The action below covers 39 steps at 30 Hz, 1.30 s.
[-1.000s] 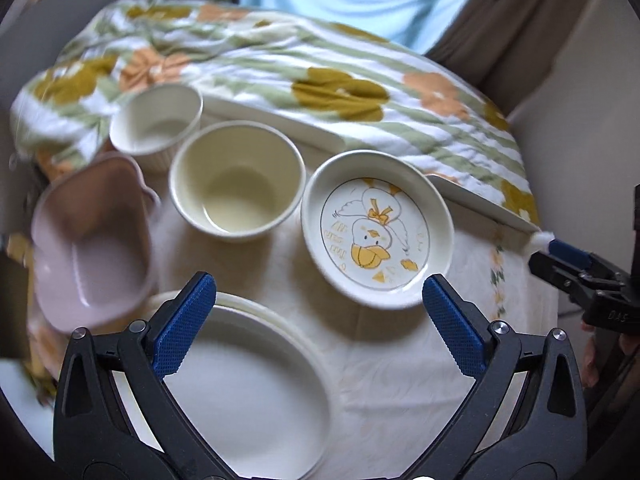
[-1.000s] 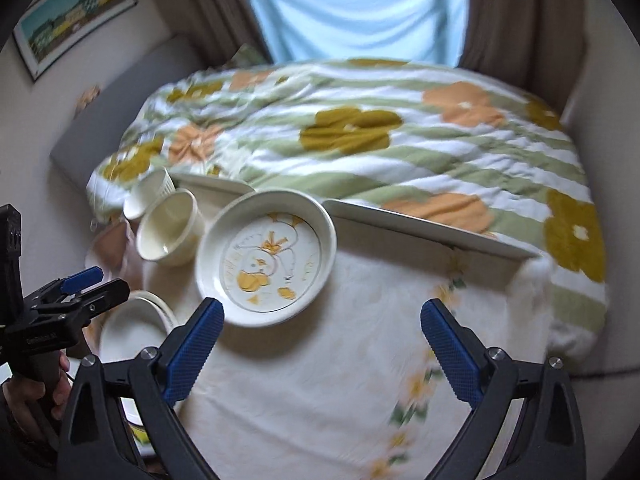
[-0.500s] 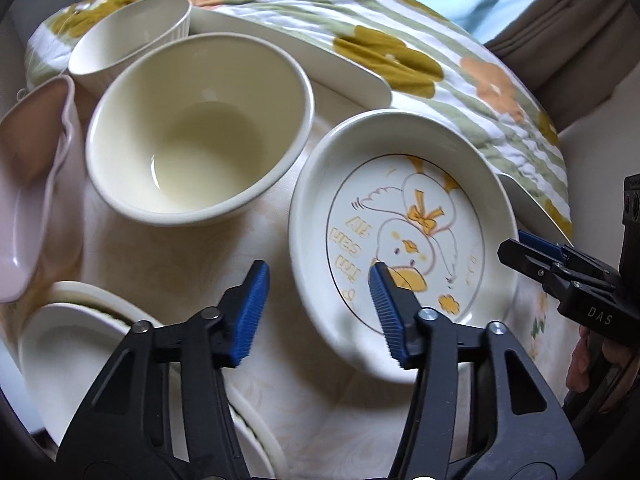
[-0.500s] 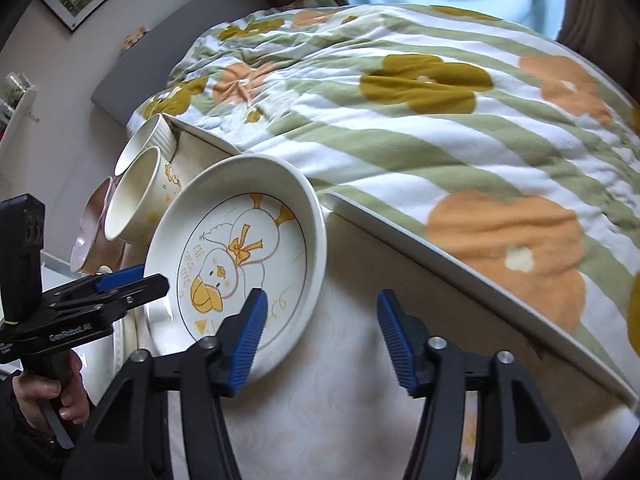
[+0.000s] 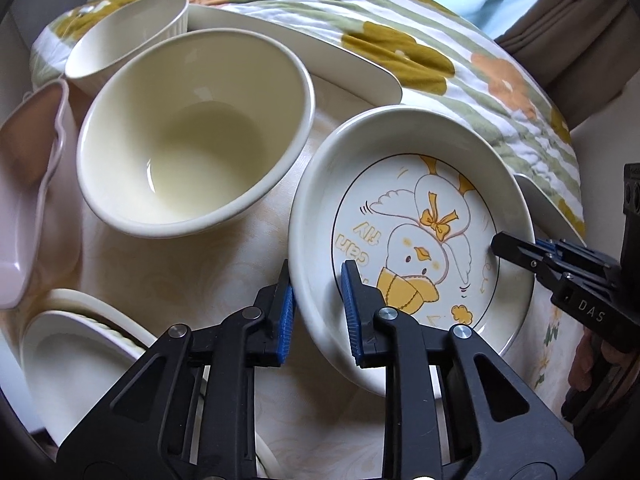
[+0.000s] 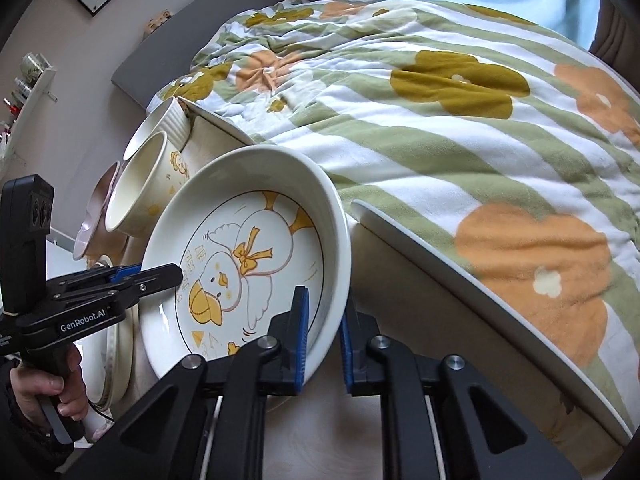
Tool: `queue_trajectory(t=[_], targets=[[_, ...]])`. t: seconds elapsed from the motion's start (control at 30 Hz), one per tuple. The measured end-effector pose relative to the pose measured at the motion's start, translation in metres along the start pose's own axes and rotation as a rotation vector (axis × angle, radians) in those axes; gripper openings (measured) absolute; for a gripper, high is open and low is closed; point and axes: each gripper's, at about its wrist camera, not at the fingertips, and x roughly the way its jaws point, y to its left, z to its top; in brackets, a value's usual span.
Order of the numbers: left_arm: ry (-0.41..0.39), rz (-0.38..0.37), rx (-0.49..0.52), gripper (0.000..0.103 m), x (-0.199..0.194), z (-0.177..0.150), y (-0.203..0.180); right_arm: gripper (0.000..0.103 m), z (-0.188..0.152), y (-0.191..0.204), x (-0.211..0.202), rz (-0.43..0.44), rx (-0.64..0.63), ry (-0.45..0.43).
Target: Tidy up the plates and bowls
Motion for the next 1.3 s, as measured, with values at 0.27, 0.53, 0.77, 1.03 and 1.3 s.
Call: queue_trajectory(t=[0.27, 0.53, 0.77, 1.03, 1.3], targets=[[-0.036, 0.004, 0.056, 0.02, -0.015, 0.0, -0.009, 0.014, -0.011, 0.002, -0.01, -0.003, -0.011, -0.038], [-0.087, -0.04, 0.112, 0.02, -0.061, -0.005, -0.014, 0.014, -0.019, 0.018, -0.047, -0.023, 0.013, -0.092], [-0.13, -0.081, 0.196, 0.02, -0.111, -0.017, -0.01, 0.014, -0.037, 0.052, -0.089, -0.054, 0.063, -0.153], [-0.142, -0.144, 0.32, 0.02, -0.16, -0.039, 0.036, 0.014, -0.069, 0.118, -0.11, -0.111, 0.163, -0.189], [-0.061, -0.215, 0.472, 0.02, -0.17, -0.063, 0.107, 0.013, -0.107, 0.193, -0.089, -0.181, 0.343, -0.204]])
